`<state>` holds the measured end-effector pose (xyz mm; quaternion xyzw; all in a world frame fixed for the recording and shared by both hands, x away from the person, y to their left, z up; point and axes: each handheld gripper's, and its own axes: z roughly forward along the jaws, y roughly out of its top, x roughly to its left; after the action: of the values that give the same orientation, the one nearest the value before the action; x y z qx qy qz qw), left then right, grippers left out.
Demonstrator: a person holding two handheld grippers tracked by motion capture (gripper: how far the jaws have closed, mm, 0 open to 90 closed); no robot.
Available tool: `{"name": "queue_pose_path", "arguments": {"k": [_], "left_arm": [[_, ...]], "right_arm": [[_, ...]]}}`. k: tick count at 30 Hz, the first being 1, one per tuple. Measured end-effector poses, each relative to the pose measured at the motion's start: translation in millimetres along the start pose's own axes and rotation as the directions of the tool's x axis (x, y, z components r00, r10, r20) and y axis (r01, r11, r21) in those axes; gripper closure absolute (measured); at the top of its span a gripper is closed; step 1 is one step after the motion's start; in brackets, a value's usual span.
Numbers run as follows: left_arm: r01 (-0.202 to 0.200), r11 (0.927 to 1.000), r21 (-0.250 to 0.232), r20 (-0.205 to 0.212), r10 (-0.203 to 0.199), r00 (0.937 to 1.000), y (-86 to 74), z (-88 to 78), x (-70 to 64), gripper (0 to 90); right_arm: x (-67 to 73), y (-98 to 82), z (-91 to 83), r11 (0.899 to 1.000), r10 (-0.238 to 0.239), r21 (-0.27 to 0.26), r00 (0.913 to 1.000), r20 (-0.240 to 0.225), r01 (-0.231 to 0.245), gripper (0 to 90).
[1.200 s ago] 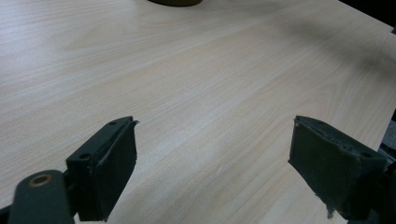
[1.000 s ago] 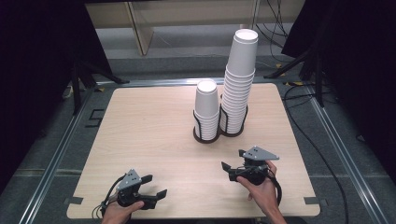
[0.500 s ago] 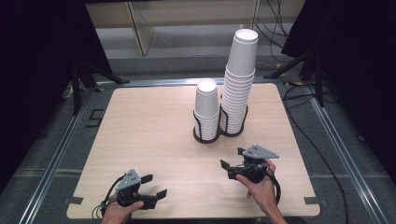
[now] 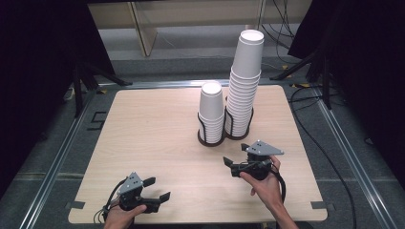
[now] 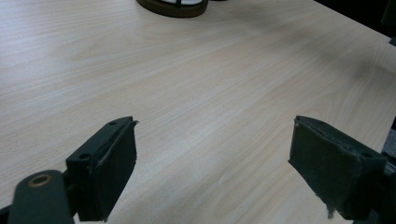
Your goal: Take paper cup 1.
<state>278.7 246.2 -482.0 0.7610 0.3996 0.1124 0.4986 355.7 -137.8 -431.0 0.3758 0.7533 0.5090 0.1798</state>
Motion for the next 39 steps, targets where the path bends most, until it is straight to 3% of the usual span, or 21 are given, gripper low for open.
{"name": "queue_pose_path", "arguments": {"k": [4,6,13,14,16,19,21,22,28,34,35,37,38,39], "left_arm": [[0.004,0.9999,0.009,-0.015,-0.003,0.9999,0.3,-1.7,-0.2,14.3],[0.005,1.0000,-0.006,-0.004,-0.005,1.0000,-0.1,-0.8,0.8,14.3],[0.003,1.0000,0.008,-0.010,-0.003,0.9999,-0.1,-0.8,0.0,14.3],[0.004,1.0000,0.007,-0.007,-0.004,1.0000,-0.2,-0.6,0.0,14.3],[0.004,1.0000,0.006,-0.007,-0.004,1.0000,-0.1,-0.6,0.2,14.3],[-0.010,0.9997,0.020,-0.013,0.010,0.9999,0.0,-1.3,1.5,14.3],[0.003,1.0000,0.008,-0.006,-0.003,1.0000,-0.2,-0.5,0.1,14.3],[0.003,1.0000,0.009,-0.005,-0.003,1.0000,-0.2,-0.5,0.2,14.3],[0.006,1.0000,0.008,-0.005,-0.006,1.0000,-0.2,-0.5,0.1,14.3],[0.001,0.9999,0.011,0.000,-0.001,1.0000,-0.6,0.1,0.0,14.3],[-0.023,0.9993,0.028,-0.005,0.023,0.9997,-0.6,-0.6,2.1,14.3],[-0.023,0.9993,0.030,-0.004,0.023,0.9997,-0.5,-0.9,2.0,14.3],[0.002,1.0000,0.007,0.005,-0.002,1.0000,-0.7,0.4,0.2,14.3],[0.002,1.0000,0.007,0.005,-0.002,1.0000,-0.7,0.4,0.2,14.3]], "right_arm": [[-1.9,7.6,3.3,1.000,-0.020,-0.021,0.9998,0.003,0.020,16.2],[-0.3,9.0,4.4,1.000,0.004,-0.019,0.9999,-0.009,-0.004,16.2],[-2.3,21.1,7.5,0.998,-0.035,-0.042,0.9993,0.012,0.036,16.6],[-1.4,22.3,9.0,0.999,-0.019,-0.048,0.9998,-0.004,0.018,16.6],[-2.7,26.0,9.1,0.998,-0.039,-0.051,0.9991,0.016,0.040,16.8],[-2.8,30.9,11.5,0.998,-0.025,-0.062,0.9997,0.004,0.025,16.9],[-1.5,35.0,10.4,0.999,-0.005,-0.038,1.0000,0.003,0.005,16.9],[-3.4,37.1,12.3,0.998,-0.033,-0.060,0.9994,0.008,0.034,16.8],[-4.4,49.7,15.9,0.997,-0.035,-0.066,0.9991,0.022,0.037,17.5],[-5.1,60.4,22.3,0.995,-0.044,-0.085,0.9987,0.024,0.046,18.0],[-4.4,64.3,24.2,0.996,-0.038,-0.086,0.9990,0.023,0.040,18.0],[-4.6,68.3,26.6,0.994,-0.046,-0.099,0.9986,0.026,0.049,18.0],[-4.1,70.8,27.7,0.994,-0.046,-0.096,0.9985,0.028,0.048,18.0],[-4.1,70.8,27.7,0.994,-0.046,-0.096,0.9985,0.028,0.048,18.0]]}}
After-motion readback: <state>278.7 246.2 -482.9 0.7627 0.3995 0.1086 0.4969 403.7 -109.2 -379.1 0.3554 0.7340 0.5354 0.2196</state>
